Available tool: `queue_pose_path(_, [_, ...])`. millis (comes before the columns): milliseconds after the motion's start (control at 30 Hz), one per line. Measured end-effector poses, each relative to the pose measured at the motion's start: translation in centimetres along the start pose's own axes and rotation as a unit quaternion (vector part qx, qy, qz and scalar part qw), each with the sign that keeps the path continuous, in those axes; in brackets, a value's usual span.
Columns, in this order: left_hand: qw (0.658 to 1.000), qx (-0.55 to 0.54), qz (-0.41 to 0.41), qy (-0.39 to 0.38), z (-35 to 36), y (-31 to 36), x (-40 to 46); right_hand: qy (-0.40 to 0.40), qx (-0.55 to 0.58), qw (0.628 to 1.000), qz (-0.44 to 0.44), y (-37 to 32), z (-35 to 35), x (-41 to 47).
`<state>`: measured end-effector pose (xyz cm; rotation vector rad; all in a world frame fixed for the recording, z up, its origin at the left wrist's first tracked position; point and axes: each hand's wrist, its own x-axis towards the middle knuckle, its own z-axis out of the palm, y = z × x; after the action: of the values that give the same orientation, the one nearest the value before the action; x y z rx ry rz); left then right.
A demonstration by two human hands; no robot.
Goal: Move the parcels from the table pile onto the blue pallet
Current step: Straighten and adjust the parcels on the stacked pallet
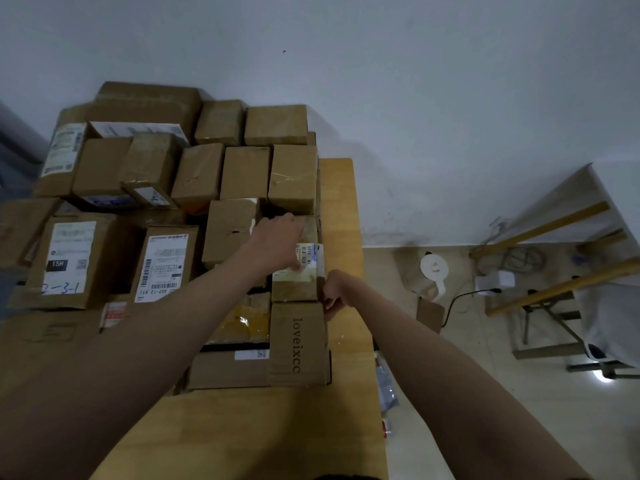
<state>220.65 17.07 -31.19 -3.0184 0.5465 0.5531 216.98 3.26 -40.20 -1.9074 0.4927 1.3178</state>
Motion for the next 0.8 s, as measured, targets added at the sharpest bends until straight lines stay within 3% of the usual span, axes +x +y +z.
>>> queue_pose_path(200, [1.0, -0.015, 0.014, -0.005, -0.6, 0.5, -1.4, 0.018, -0.033, 0.999, 0.016, 2.0, -0.7, -1.5])
queue_pose_path(367, [0.993, 0.009, 0.052, -0.107, -0.3, 1.7, -3.9, -0.107, -0.073, 0.988, 0.085, 5.4, 1.0, -4.1])
queue_pose_path(467, [0.985, 0.047, 0.066, -0.155, 0.8, 2.4, -5.5, -0.141, -0.069, 0.984, 0.086, 6.7, 2.6, -4.9])
queue_pose_path(800, [0.99, 0.045, 0.065, -0.113, 3.2, 2.5, -8.7, -0.083, -0.083, 0.992, 0.04, 7.3, 4.2, -6.7])
